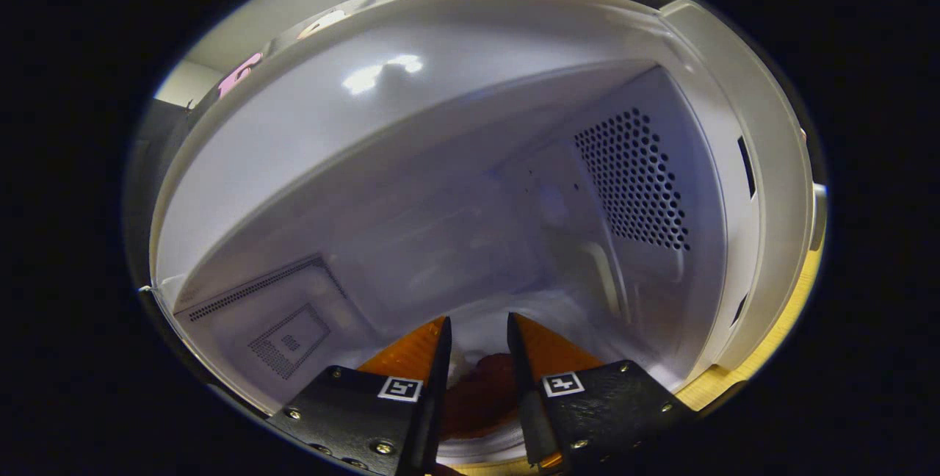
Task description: Open the microwave, put the food inside, and close the microwave door.
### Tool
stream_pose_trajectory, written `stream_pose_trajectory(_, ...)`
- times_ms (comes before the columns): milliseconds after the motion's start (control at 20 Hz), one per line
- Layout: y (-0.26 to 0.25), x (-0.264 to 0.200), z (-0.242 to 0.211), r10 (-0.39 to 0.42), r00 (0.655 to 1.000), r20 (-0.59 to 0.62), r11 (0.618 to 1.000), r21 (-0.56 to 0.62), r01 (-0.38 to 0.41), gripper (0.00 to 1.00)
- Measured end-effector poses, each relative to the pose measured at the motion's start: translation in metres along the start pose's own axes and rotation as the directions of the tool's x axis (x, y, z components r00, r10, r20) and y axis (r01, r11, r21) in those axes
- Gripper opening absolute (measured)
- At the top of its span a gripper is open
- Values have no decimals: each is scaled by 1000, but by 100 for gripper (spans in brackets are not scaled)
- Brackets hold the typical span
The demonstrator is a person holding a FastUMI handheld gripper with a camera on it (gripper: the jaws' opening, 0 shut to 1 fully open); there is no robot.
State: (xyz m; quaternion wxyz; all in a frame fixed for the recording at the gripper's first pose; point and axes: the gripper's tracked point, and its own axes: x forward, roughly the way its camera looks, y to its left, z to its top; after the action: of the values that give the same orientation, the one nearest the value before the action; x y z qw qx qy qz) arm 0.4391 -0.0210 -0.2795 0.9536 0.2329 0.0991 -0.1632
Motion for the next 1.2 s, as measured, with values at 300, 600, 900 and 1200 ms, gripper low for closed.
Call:
stream_pose_trajectory(300, 52, -79, -7, 199, 971, -133, 977, -51, -207, 45)
stream_pose_trajectory(600, 105, -205, 16, 403, 896, -190, 874, -210, -438, 78)
stream_pose_trajectory(900, 152, -322, 48, 609, 781, -135, 740, -256, -622, 92)
stream_pose_trajectory(1200, 202, -432, 47, 804, 575, -151, 539, -225, -812, 92)
